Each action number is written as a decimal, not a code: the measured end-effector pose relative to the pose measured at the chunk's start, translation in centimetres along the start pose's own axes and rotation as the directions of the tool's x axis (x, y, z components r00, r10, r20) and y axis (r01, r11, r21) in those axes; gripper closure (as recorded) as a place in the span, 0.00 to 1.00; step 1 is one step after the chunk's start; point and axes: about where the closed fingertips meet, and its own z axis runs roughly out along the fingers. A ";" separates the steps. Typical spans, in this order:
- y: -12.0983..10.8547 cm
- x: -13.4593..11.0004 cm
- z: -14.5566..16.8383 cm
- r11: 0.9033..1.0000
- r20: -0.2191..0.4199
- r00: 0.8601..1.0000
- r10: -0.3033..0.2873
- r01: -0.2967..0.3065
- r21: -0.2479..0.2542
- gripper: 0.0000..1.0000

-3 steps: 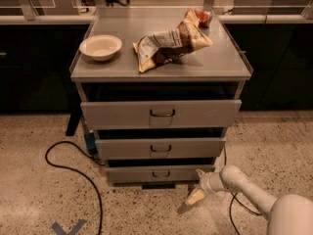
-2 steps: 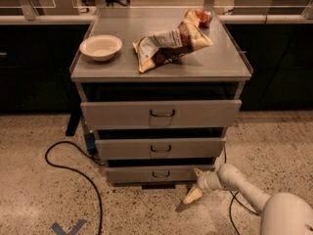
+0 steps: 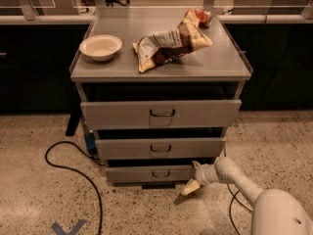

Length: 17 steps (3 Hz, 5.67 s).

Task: Open bottom drawer

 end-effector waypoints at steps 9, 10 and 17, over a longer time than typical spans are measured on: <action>-0.7 -0.8 3.5 0.999 -0.004 1.000 -0.011 0.011 -0.047 1.00; 2.2 0.1 2.8 0.997 0.041 0.999 0.021 -0.018 -0.070 1.00; 6.6 2.7 0.1 0.996 0.059 0.994 -0.088 0.088 0.007 1.00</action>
Offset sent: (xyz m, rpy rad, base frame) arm 0.0444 0.0567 -0.0698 0.0110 0.0644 0.0766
